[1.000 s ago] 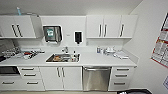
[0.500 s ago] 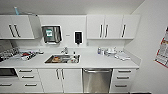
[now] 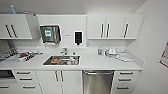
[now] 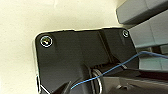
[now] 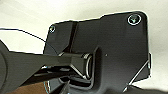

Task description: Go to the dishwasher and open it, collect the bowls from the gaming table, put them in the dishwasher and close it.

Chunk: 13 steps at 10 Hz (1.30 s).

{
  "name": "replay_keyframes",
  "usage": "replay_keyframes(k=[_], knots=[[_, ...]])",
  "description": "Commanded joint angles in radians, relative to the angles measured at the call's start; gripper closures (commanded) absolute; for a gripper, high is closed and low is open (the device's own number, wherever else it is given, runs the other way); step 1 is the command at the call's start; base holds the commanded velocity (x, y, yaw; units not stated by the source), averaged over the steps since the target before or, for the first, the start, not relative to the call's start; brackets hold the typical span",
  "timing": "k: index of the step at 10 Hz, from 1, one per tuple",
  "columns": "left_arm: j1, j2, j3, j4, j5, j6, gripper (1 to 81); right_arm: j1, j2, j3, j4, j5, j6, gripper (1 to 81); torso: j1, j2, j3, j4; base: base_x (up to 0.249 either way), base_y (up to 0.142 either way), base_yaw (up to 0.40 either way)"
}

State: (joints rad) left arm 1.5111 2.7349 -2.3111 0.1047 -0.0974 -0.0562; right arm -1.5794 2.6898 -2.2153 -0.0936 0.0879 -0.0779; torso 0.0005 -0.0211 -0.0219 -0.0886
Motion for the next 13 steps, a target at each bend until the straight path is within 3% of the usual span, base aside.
replay_keyframes(k=[1, 13], knots=[[-0.044, -0.013, 0.01, 0.001, 0.045, 0.002, 1.0, 0.04, -0.025, 0.008, -0.001, -0.046, -0.002, 1.0, 0.0, 0.0, 0.0, 0.0, 0.104, 0.0, 0.0], [-0.042, -0.013, 0.01, 0.007, 0.044, 0.002, 1.0, 0.044, -0.022, 0.017, -0.003, -0.046, -0.002, 1.0, 0.0, 0.0, 0.0, 0.0, 0.104, 0.0, 0.0]])
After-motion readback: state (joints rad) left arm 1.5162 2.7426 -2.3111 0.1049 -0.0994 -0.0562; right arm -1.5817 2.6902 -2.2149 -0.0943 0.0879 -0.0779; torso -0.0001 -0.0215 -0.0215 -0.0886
